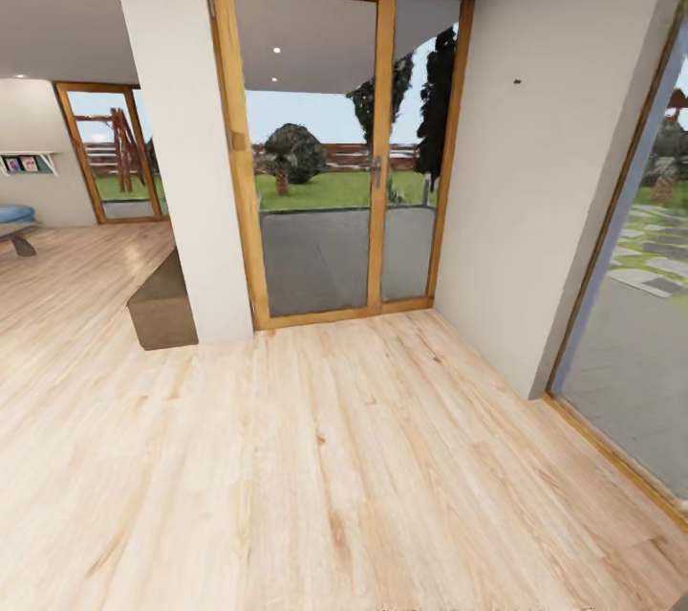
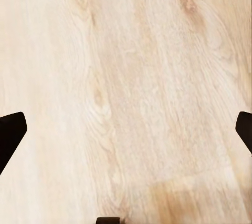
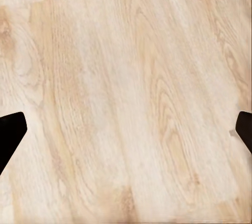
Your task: Pick up the poster from the kitchen countertop and hang it on one of the wall nails in the kitchen.
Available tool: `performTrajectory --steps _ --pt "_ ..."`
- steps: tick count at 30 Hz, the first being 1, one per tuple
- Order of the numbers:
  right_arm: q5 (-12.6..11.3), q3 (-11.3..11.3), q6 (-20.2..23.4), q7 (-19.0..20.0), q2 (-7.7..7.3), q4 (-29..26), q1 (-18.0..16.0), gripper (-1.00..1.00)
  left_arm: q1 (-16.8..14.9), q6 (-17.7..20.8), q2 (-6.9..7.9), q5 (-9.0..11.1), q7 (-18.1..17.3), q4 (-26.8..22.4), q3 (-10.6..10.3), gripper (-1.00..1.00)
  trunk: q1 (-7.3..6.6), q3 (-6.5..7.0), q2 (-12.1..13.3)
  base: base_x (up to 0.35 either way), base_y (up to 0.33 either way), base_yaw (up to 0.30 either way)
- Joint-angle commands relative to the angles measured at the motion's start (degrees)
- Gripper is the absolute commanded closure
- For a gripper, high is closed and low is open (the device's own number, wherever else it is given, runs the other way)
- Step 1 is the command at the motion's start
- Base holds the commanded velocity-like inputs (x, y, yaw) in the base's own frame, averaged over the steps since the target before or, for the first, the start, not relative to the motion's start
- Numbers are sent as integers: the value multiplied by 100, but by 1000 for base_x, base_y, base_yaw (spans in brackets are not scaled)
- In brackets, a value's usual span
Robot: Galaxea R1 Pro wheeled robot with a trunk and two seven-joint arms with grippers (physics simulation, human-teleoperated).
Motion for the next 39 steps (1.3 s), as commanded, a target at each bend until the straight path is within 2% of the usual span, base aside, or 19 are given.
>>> performTrajectory --steps 1,15,34,39 --pt "-2 -2 -19 -5 1 6 -4 -100 3 -2 -2 -3 0 -9 7 -100 0 -5 -3 0 0 -300" --pt "1 -2 -19 -5 1 6 -4 -100 3 3 -2 -5 6 -9 2 -100 0 -4 -3 6 5 -286" --pt "9 1 -19 12 -107 14 -4 -100 3 6 -2 -5 7 -9 2 -100 0 -3 -3 175 235 -19" --pt "1 -2 -19 13 -112 15 -4 -100 3 6 -2 -5 7 -9 5 -100 0 -3 -3 77 117 -194"
